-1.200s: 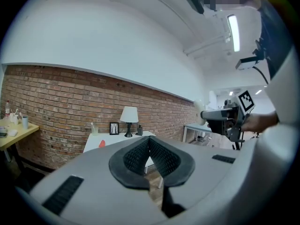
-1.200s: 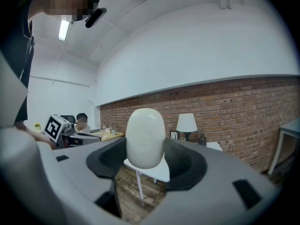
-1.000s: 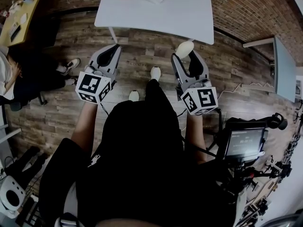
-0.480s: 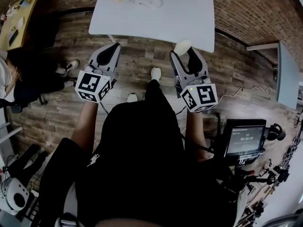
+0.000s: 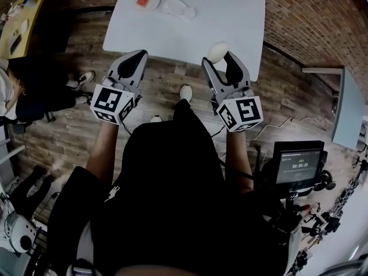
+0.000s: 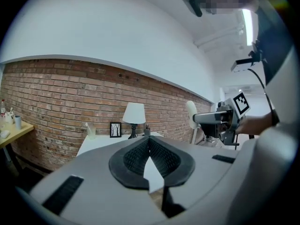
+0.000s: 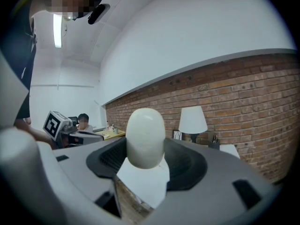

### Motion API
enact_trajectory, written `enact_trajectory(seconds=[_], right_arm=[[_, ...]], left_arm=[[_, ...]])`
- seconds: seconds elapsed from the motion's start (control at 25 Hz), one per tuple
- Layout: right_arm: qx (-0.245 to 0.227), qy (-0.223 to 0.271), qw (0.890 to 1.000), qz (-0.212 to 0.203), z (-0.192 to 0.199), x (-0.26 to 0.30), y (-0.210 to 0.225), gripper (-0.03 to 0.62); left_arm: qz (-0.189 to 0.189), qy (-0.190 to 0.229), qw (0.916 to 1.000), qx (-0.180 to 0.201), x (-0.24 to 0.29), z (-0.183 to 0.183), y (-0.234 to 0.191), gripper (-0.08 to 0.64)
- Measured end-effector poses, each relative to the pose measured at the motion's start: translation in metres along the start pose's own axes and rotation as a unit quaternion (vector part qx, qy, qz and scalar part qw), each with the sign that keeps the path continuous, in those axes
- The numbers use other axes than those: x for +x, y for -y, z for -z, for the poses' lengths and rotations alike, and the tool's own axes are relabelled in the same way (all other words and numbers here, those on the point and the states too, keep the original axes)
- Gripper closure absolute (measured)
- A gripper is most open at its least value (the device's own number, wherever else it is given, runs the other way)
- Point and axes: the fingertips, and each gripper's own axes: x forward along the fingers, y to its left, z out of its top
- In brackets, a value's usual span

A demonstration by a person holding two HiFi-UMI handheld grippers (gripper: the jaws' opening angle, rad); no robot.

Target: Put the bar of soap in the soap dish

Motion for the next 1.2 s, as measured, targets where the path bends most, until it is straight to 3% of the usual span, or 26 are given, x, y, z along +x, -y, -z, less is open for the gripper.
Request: enact_trajectory(seconds=[0.4,0.68,1.0,1.2], right_arm=[[-0.007,-0.024,0.999,-0.044,-0.002,0.049,0.050,0.339],[0.003,-0.031,0.998,-0.062,-0.004,0.069,0.123,0.339],[-0.004,-0.029,0.996,-0.082,0.002,0.070,0.122,0.339],[0.001,-0.025,0.996,-0.087,0.001,0.069,0.122,0.339]], left_arm=[[0.001,-0.004,0.9999,-0.010,0.075,-0.019,-0.004,0.554],[-0.012,-0.020,0.9997,-0.011,0.153,-0.027,0.009,0.554],[-0.024,0.009,0.9997,-0.001,0.153,-0.035,0.013,0.554],[-0.039,0.002,0.9992,0.005,0.143,-0.037,0.010,0.554]])
